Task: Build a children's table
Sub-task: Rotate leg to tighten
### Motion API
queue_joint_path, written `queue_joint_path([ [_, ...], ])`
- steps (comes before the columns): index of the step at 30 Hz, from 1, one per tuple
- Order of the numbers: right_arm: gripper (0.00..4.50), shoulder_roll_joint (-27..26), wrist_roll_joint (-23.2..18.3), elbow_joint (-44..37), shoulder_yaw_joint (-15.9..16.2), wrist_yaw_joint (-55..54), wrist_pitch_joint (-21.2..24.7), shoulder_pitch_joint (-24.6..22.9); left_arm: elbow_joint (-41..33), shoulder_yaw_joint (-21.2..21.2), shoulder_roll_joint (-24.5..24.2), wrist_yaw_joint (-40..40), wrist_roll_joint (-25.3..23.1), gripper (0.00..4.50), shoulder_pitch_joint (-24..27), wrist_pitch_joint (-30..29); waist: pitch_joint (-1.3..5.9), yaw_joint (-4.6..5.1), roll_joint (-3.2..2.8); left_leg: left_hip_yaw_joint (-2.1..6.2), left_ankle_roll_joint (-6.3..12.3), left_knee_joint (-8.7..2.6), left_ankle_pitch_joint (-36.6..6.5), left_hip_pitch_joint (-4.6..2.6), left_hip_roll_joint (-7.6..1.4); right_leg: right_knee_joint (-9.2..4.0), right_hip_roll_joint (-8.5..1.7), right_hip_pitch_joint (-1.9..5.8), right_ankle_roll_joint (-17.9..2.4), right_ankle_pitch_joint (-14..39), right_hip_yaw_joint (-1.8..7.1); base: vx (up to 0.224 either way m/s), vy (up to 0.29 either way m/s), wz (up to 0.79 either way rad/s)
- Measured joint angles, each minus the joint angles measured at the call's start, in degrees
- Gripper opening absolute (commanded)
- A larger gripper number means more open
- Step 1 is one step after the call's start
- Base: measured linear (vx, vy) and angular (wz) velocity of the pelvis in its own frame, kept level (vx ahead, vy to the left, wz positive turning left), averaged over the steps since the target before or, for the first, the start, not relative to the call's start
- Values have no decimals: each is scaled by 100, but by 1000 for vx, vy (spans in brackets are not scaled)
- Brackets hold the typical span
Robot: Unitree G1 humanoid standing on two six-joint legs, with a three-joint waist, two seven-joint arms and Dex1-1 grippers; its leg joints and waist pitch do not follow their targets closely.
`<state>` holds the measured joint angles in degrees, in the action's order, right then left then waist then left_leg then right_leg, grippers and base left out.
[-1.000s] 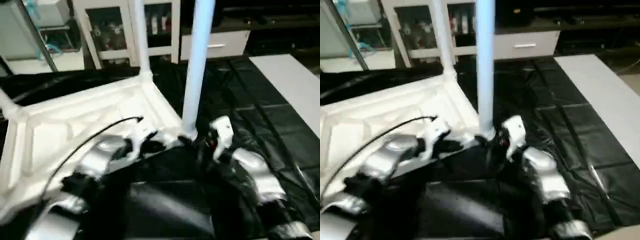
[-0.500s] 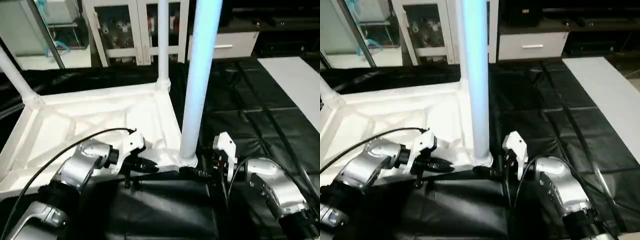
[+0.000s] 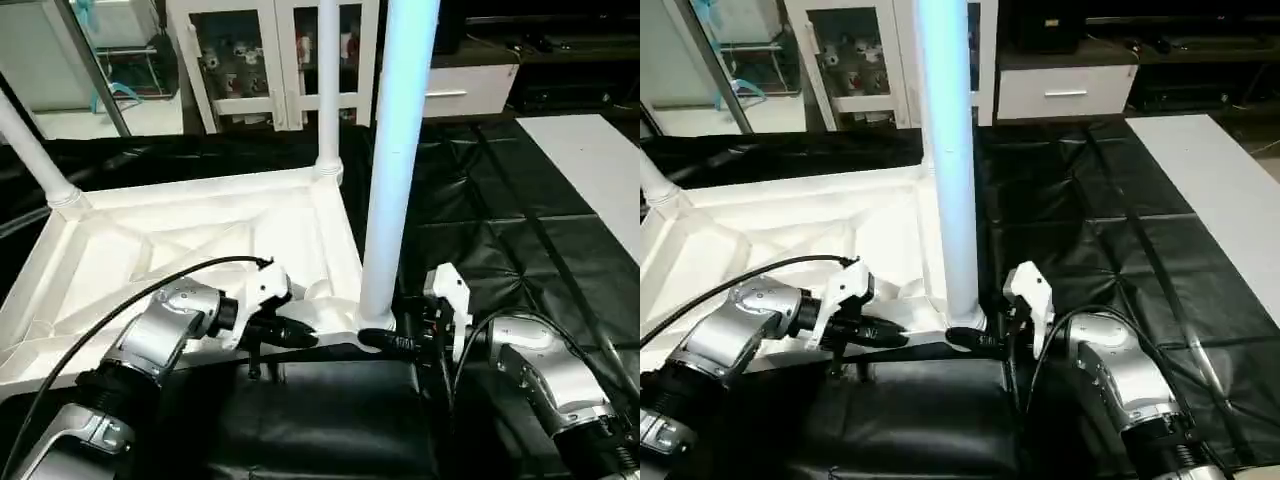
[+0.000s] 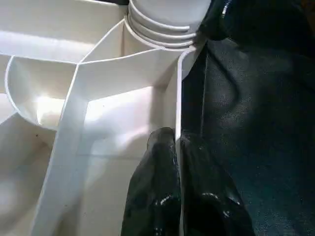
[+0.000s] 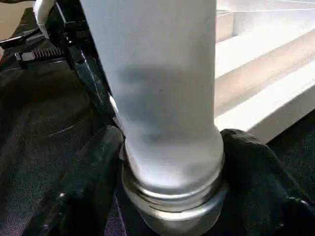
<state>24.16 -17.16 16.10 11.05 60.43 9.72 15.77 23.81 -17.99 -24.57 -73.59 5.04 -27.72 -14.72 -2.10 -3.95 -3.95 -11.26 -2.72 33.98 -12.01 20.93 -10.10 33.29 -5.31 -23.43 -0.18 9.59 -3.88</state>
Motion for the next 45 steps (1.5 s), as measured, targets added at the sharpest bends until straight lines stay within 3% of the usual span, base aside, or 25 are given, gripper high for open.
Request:
queue_joint_path([
  [13,274,-62,24,119,-17,1,-73,23,-11,-9,-20,-6,-17,0,5,-23,1,1,-2,2,-10,19,-6,-2,-2,22,0,1,0,0,1,0,0,0],
  [17,272,-488,248,577,-54,-609,-378,234,143,98,65,374,-124,0,-52,62,1,103,4,2,-15,29,-7,-1,-3,42,0,8,-9,-6,5,0,0,0],
  [19,272,-973,460,1051,-346,-1741,-469,494,628,209,519,1254,-388,0,-349,189,-3,127,5,3,-19,44,-5,-42,0,49,-4,24,-15,-12,8,0,0,0],
  [23,272,-1475,721,1505,-619,-3318,-479,830,1174,224,1208,2452,-590,0,-729,131,-5,186,6,2,-21,47,-3,-54,13,31,-9,41,-5,-6,18,0,0,0],
  [31,270,-1973,1248,2486,-859,-5341,-682,1613,2096,281,2252,4149,-858,0,-1396,-17,3,190,-7,2,-18,47,-3,-42,21,15,-14,44,-27,-26,19,0,0,0],
  [40,265,-2005,1257,2633,-955,-5245,-996,1618,2174,253,2197,4052,-925,0,-1378,346,7,184,-14,10,-13,34,-6,-37,12,15,-12,37,-16,-21,3,0,0,0],
  [42,321,-1937,1252,2632,-945,-4946,-1170,1528,2194,223,2066,3811,-926,0,-1317,608,8,187,-17,10,-14,24,-6,-38,12,15,-11,37,-14,-20,3,0,0,0],
  [45,341,-1812,1199,2392,-905,-4492,-1269,1291,2177,216,1910,3531,-927,0,-1247,818,7,168,-25,10,-15,7,-5,-43,9,16,-9,35,-14,-20,-3,0,0,0],
])
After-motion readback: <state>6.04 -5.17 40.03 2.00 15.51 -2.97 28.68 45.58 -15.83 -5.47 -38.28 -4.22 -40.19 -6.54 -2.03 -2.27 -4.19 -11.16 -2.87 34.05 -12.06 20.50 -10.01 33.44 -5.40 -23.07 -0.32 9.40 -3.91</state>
